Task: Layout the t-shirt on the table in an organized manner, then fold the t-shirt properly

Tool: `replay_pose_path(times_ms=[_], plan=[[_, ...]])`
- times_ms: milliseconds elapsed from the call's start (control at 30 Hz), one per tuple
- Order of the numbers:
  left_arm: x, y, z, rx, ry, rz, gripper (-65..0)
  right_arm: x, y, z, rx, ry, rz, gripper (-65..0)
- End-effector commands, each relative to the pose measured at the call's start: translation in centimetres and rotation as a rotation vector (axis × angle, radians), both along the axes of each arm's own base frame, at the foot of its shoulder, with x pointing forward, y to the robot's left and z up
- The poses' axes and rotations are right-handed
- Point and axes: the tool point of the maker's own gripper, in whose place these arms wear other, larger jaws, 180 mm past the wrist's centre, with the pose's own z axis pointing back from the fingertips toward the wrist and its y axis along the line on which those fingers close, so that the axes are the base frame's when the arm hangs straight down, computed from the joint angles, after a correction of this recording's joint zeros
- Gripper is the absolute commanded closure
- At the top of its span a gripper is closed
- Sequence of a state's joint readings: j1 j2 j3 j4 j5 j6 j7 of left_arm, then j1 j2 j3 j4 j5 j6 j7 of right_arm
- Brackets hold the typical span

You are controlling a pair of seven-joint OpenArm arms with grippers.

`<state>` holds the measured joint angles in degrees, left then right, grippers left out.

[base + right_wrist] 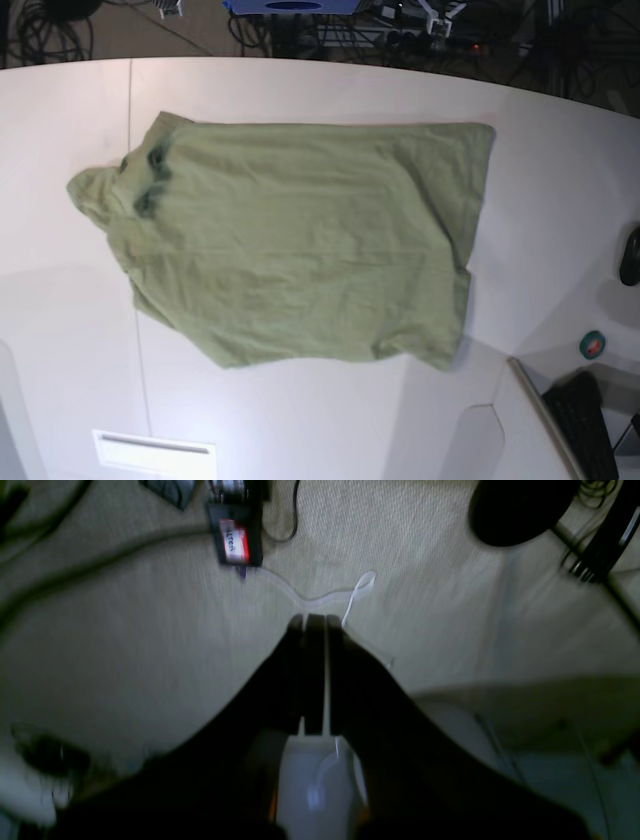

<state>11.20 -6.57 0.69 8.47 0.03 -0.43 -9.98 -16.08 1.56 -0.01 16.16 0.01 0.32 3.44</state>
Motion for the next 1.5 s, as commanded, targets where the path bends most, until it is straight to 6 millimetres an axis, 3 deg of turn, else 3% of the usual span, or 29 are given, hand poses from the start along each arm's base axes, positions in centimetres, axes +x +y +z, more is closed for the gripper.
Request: replay_pose_path(times_ms=[0, 233, 400, 433, 900, 1000, 1167, 1300, 1467], plan=[[-1.6, 0.3, 0.4, 0.003, -0.006, -0.004, 0.0, -1.5, -0.3, 0.2, -0.008, 0.010, 0.001, 0.0], [1.0, -1.0, 3.5, -0.041, -0.369, -0.066, 0.0, -0.8, 0.3, 2.0, 0.019, -0.308, 0.015, 0.0], [-2.6, 0.3, 0.6, 0.002, -0.019, -0.001, 0.0, -2.3, -0.2, 0.5, -0.004, -0.028, 0.003, 0.0], [-2.5, 0.3, 0.4, 0.005, 0.003, 0.004, 0.0, -2.5, -0.3, 0.4, -0.007, 0.021, 0.001, 0.0], [-3.0, 0.3, 0.6, 0.004, -0.014, 0.006, 0.0, -2.8, -0.3, 0.5, -0.007, 0.016, -0.001, 0.0], [-2.2, 0.0, 0.7, -0.004, -0.046, -0.007, 0.0, -2.9, -0.2, 0.8, -0.005, -0.027, 0.000, 0.0], [-2.2, 1.0, 3.6, -0.006, -0.245, -0.063, 0.0, -4.3, -0.3, 3.1, -0.005, -0.141, 0.000, 0.0], [-1.9, 2.1, 8.1, -0.015, -0.414, -0.149, 0.0, -4.0, -4.6, 7.7, -0.122, -0.276, -0.105, 0.0], [0.0, 3.1, 13.1, -0.029, -0.544, -0.207, 0.0, -2.6, -7.8, 12.6, -0.235, -0.323, -0.200, 0.0]])
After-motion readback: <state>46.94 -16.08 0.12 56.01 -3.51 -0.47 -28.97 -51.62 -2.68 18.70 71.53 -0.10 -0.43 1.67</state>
